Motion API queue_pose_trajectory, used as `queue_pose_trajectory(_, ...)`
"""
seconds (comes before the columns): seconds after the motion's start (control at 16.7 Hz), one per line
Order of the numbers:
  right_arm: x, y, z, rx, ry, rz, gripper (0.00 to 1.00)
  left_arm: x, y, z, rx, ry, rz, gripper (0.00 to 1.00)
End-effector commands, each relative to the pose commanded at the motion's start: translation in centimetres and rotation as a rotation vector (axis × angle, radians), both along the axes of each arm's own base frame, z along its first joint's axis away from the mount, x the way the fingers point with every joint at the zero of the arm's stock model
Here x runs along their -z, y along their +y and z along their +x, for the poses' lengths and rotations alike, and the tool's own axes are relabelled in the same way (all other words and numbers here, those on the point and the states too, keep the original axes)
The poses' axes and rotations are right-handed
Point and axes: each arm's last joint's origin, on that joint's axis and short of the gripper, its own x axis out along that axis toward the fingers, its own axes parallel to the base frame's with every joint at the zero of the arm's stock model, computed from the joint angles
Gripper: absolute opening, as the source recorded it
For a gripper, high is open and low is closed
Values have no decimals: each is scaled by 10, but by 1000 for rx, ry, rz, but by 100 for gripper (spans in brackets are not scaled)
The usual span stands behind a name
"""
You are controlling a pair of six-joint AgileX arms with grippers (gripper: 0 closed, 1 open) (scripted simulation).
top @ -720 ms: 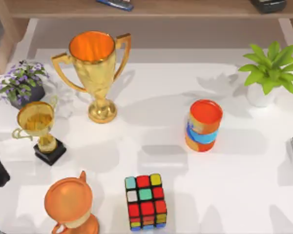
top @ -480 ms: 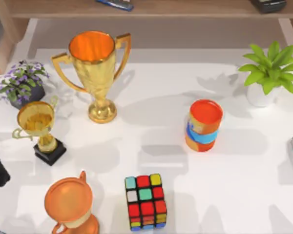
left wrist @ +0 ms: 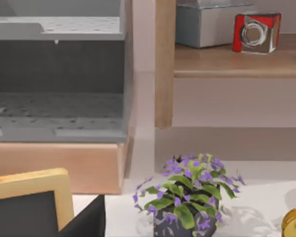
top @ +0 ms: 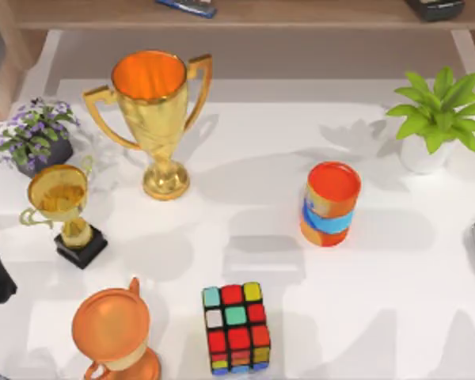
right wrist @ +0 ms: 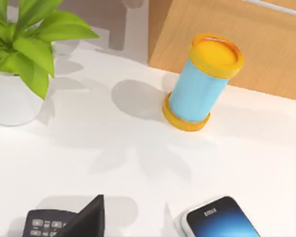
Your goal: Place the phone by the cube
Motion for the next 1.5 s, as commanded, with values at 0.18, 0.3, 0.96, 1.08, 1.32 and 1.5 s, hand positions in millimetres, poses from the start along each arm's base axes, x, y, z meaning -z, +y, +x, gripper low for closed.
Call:
queue_pose_trajectory(0.18, -7, -18, 42, -13, 297, -70, 100, 0, 0, 0, 0, 0, 0, 100)
queue_pose_trajectory(0.3, -1, -34, 73, -43, 503, -91, 100, 0, 0, 0, 0, 0, 0, 100)
queue_pose_trajectory(0.96, 79, -127, 183, -292, 1127, -42, 100, 0, 0, 0, 0, 0, 0, 100)
queue_pose_trajectory(1.08, 83, -133, 187, -306, 1143, -39, 100, 0, 0, 0, 0, 0, 0, 100)
queue_pose_trajectory(1.32, 83, -133, 188, -307, 1145, -39, 100, 0, 0, 0, 0, 0, 0, 100)
queue_pose_trajectory(1.5, 89, -132, 187, -308, 1146, -38, 100, 0, 0, 0, 0, 0, 0, 100)
